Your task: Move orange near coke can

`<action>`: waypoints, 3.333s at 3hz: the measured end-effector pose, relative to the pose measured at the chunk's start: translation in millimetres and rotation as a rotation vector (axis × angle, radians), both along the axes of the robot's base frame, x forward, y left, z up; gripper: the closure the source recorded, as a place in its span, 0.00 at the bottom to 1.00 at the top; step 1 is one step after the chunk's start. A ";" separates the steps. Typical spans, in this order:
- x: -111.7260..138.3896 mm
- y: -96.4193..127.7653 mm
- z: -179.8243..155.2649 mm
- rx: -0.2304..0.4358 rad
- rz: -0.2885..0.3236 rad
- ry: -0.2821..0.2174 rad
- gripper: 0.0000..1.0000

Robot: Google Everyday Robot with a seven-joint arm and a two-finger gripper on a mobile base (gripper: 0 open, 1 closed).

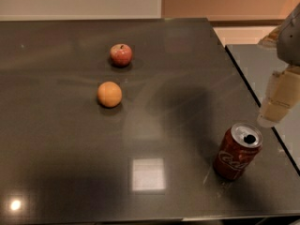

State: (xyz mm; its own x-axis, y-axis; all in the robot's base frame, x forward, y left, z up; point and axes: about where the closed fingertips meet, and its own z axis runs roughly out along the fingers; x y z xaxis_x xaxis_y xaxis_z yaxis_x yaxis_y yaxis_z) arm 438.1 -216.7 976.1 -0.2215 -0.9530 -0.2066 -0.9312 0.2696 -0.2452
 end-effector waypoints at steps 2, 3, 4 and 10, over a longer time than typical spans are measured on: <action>0.0 0.0 0.0 0.000 0.000 0.000 0.00; 17.4 12.1 -4.9 0.021 -0.011 0.008 0.00; 53.7 34.6 -15.1 0.058 -0.034 0.035 0.00; 135.6 194.1 -91.2 0.174 -0.017 0.149 0.00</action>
Offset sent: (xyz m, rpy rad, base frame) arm 0.0696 0.0473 -0.0238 0.0869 0.0532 -0.0464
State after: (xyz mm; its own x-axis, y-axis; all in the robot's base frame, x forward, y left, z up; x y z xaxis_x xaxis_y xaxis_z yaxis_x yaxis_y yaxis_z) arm 573.7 -22.5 884.9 -0.2778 -0.9018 -0.3311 -0.9485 0.3121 -0.0542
